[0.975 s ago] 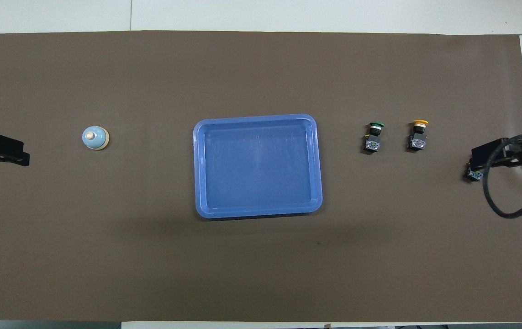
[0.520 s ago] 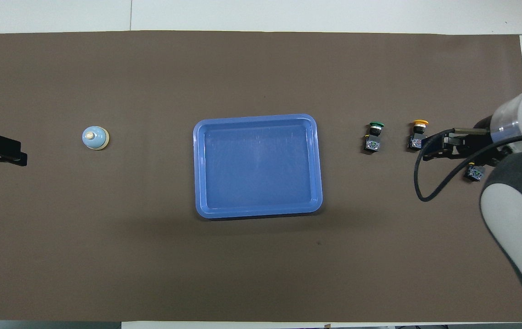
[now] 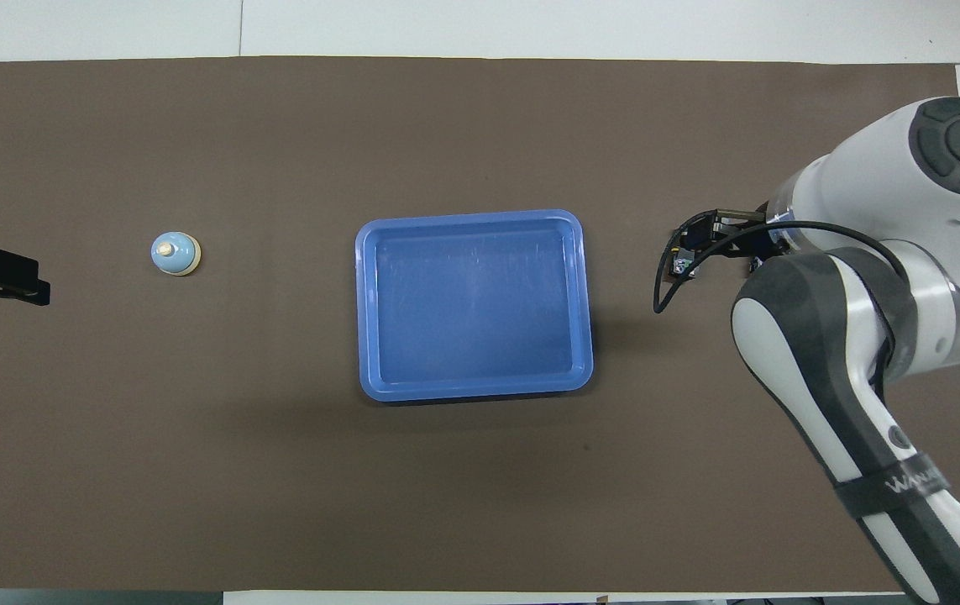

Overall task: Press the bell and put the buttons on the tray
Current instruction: 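Grasp the green-capped button with the right gripper, then lift the green button and carry it toward the blue tray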

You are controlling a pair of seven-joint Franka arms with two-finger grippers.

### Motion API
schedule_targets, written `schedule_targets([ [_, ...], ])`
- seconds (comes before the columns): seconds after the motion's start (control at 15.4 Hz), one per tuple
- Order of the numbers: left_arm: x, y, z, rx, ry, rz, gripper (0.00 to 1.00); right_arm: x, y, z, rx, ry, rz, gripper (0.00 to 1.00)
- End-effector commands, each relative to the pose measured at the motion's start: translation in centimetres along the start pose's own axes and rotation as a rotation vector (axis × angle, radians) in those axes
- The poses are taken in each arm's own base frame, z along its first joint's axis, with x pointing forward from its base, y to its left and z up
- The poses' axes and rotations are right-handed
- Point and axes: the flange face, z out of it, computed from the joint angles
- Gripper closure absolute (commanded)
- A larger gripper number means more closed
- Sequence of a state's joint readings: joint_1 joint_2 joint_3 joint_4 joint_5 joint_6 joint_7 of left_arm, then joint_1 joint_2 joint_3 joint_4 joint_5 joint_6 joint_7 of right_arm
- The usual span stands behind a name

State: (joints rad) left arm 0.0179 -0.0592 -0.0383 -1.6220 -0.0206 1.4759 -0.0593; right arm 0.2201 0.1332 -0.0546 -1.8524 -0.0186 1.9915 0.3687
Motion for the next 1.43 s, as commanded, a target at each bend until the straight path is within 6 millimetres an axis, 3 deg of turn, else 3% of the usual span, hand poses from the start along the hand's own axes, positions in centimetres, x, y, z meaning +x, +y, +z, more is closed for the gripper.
schedule_targets([
  [0.0,-0.2,-0.1,-0.4,-0.002,-0.011,-0.010,0.00,1.3,-0.4,2.0,0.016,0.043,0.016,0.00],
  [0.72,-0.2,-0.1,-0.4,-0.002,-0.011,-0.010,0.00,3.9,-2.4,12.3,0.017,0.083,-0.037,0.00],
  [1.37,-0.2,-0.1,-0.4,-0.002,-0.011,-0.010,0.00,1.9,-0.9,15.5,0.010,0.058,-0.102,0.00],
])
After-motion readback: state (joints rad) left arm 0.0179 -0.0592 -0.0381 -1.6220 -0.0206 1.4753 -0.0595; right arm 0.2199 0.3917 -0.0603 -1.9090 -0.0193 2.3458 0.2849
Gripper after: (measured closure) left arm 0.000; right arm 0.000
